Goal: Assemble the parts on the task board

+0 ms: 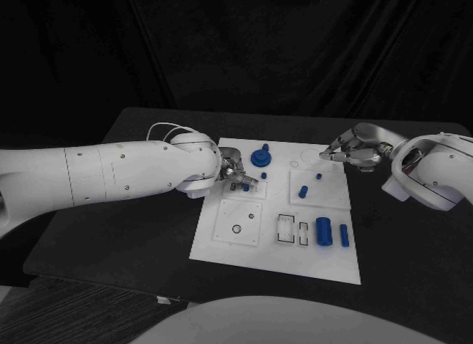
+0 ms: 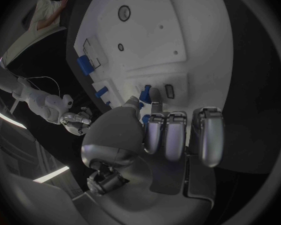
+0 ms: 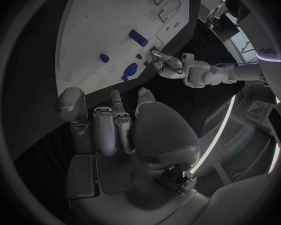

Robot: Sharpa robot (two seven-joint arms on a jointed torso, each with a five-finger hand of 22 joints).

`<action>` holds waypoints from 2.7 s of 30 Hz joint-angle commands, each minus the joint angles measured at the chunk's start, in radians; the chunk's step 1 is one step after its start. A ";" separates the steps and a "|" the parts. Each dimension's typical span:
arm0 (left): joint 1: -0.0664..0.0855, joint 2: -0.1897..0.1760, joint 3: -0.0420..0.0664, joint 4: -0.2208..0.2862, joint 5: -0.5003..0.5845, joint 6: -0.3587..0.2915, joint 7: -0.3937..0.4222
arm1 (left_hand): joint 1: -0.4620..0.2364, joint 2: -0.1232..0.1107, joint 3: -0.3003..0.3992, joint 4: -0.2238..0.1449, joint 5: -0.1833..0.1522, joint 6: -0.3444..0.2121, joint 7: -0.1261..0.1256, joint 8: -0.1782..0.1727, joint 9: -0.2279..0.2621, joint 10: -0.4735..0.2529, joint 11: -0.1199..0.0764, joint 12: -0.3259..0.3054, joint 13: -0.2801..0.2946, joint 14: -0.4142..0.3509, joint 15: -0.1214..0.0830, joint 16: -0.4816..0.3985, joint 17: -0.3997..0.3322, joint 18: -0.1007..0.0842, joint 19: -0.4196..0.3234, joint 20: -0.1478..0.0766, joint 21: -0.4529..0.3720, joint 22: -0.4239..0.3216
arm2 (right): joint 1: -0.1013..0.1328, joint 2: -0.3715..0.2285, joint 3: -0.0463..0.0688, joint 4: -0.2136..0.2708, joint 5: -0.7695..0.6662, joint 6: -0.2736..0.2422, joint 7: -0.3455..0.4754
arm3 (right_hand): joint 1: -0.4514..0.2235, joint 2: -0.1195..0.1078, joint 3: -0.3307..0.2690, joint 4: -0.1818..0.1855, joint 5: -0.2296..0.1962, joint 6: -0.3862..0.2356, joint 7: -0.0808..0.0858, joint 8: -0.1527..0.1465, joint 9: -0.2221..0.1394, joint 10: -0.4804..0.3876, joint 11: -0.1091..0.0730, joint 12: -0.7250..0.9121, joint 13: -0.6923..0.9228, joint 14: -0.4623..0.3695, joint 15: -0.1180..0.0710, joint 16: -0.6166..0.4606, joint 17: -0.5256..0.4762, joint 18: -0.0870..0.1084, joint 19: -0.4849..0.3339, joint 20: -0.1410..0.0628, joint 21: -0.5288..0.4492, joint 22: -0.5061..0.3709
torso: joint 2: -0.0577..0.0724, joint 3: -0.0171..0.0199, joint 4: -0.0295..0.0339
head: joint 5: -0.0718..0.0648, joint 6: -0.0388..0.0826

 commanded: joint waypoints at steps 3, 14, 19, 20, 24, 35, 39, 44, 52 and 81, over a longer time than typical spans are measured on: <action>-0.002 0.001 0.001 0.007 0.002 0.016 0.010 | 0.012 -0.001 -0.002 -0.006 0.018 -0.001 0.000 0.011 0.021 0.111 -0.015 0.014 0.261 0.118 -0.020 0.010 0.264 -0.033 0.029 -0.003 -0.011 0.198 | -0.003 0.001 0.001 -0.001 -0.005 0.009 -0.017 | 0.038 0.011 -0.022 -0.005 0.023 -0.008 -0.002 0.005 -0.009 -0.006 0.006 -0.035 0.176 0.041 0.004 -0.015 0.146 0.044 -0.006 0.001 -0.020 0.114 | 0.000 -0.0002 0.0000 | 0.002 0.000; -0.002 0.001 0.001 0.008 0.002 0.016 0.012 | 0.012 -0.003 -0.005 -0.001 0.017 0.009 -0.002 0.019 0.030 0.111 -0.016 0.014 0.261 0.118 -0.020 0.010 0.264 -0.034 0.030 -0.003 -0.010 0.199 | -0.003 0.001 0.001 -0.001 -0.005 0.011 -0.019 | 0.038 0.013 -0.023 -0.005 0.024 -0.009 -0.002 0.005 -0.009 -0.007 0.007 -0.036 0.175 0.040 0.005 -0.017 0.144 0.045 -0.007 0.002 -0.024 0.113 | 0.000 0.0001 0.0008 | 0.002 0.000; -0.002 0.000 0.001 0.008 0.002 0.011 0.014 | 0.009 0.000 -0.005 0.004 0.016 0.012 -0.002 0.021 0.033 0.111 -0.017 0.014 0.261 0.118 -0.021 0.010 0.264 -0.034 0.030 -0.003 -0.010 0.199 | -0.003 0.001 0.001 -0.002 -0.005 0.012 -0.020 | 0.038 0.013 -0.023 -0.005 0.024 -0.009 -0.002 0.005 -0.009 -0.007 0.007 -0.036 0.175 0.040 0.005 -0.017 0.144 0.045 -0.007 0.002 -0.024 0.113 | 0.000 0.0000 0.0006 | 0.003 0.000; -0.002 0.000 0.001 0.008 0.002 0.009 0.014 | 0.009 0.001 -0.006 0.004 0.016 0.012 -0.002 0.021 0.034 0.111 -0.017 0.014 0.261 0.118 -0.021 0.010 0.264 -0.034 0.030 -0.003 -0.010 0.200 | -0.003 0.001 0.001 -0.001 -0.005 0.012 -0.020 | 0.038 0.013 -0.023 -0.005 0.024 -0.009 -0.002 0.005 -0.009 -0.007 0.007 -0.036 0.175 0.040 0.005 -0.017 0.144 0.045 -0.007 0.002 -0.024 0.113 | 0.000 -0.0003 0.0003 | 0.003 0.000; -0.002 -0.003 0.001 0.010 0.002 0.000 0.009 | -0.016 0.002 -0.020 0.011 0.000 0.013 -0.002 0.022 0.042 0.111 -0.017 0.014 0.261 0.118 -0.022 0.010 0.264 -0.034 0.032 -0.004 -0.009 0.201 | -0.003 0.000 0.001 -0.001 -0.005 0.013 -0.020 | 0.038 0.013 -0.023 -0.004 0.024 -0.009 -0.002 0.005 -0.009 -0.008 0.007 -0.036 0.174 0.040 0.005 -0.017 0.143 0.045 -0.008 0.002 -0.027 0.112 | 0.000 -0.0002 0.0004 | 0.003 0.000; 0.026 -0.062 0.001 0.051 -0.082 -0.032 -0.006 | -0.107 -0.009 -0.109 0.013 -0.089 0.028 -0.009 0.033 0.082 0.111 -0.024 0.014 0.261 0.118 -0.029 0.010 0.264 -0.037 0.041 -0.011 -0.003 0.209 | -0.003 -0.007 0.001 0.002 -0.005 0.009 -0.024 | 0.037 0.013 -0.024 -0.004 0.023 -0.009 -0.001 0.005 -0.009 -0.009 0.007 -0.037 0.174 0.039 0.005 -0.018 0.143 0.045 -0.009 0.002 -0.029 0.112 | 0.000 0.0000 0.0004 | -0.006 0.000; 0.070 -0.088 0.002 0.074 -0.092 -0.048 -0.004 | -0.117 -0.011 -0.135 0.012 -0.088 -0.047 0.011 -0.032 0.061 0.111 -0.013 0.014 0.261 0.118 -0.022 0.010 0.264 -0.036 0.037 -0.009 -0.009 0.206 | -0.003 -0.011 0.001 0.003 -0.005 0.006 -0.026 | 0.037 0.013 -0.025 -0.003 0.023 -0.009 -0.001 0.005 -0.009 -0.011 0.007 -0.038 0.172 0.039 0.005 -0.019 0.142 0.045 -0.009 0.002 -0.029 0.112 | 0.000 -0.0004 0.0003 | -0.008 0.000; 0.131 -0.107 0.002 0.086 -0.060 -0.019 0.018 | -0.116 0.003 -0.182 0.011 -0.088 -0.106 0.045 -0.127 0.009 0.111 0.020 0.014 0.261 0.118 0.006 0.010 0.264 -0.036 0.035 0.014 -0.013 0.208 | -0.003 -0.011 0.001 0.002 -0.005 0.004 -0.028 | 0.036 0.013 -0.026 -0.003 0.022 -0.009 -0.001 0.005 -0.010 -0.011 0.007 -0.039 0.172 0.039 0.005 -0.019 0.142 0.045 -0.008 0.002 -0.029 0.112 | -0.001 -0.0002 -0.0002 | -0.007 0.000; 0.165 -0.055 0.002 0.014 0.117 0.222 0.027 | 0.071 0.046 -0.155 -0.015 0.037 -0.045 0.048 -0.210 -0.089 0.111 0.027 0.014 0.261 0.118 0.016 0.010 0.264 -0.033 0.029 0.031 -0.021 0.210 | -0.003 -0.005 0.001 0.001 -0.005 0.005 -0.028 | 0.036 0.013 -0.026 -0.003 0.022 -0.009 -0.001 0.005 -0.010 -0.011 0.007 -0.039 0.172 0.039 0.005 -0.019 0.142 0.045 -0.008 0.002 -0.029 0.112 | 0.000 -0.0002 0.0003 | -0.013 0.000; 0.165 0.160 0.002 -0.268 0.221 0.463 -0.035 | 0.183 0.042 -0.135 -0.023 0.094 0.050 0.057 -0.383 -0.332 0.111 0.033 0.014 0.261 0.118 0.019 0.010 0.264 -0.040 0.051 0.034 -0.001 0.230 | -0.003 -0.007 0.001 0.017 -0.005 0.007 -0.026 | 0.035 0.012 -0.028 -0.002 0.021 -0.008 -0.001 0.006 -0.010 -0.011 0.007 -0.039 0.172 0.039 0.005 -0.019 0.142 0.045 -0.008 0.002 -0.030 0.112 | 0.002 -0.0017 -0.0025 | -0.022 0.000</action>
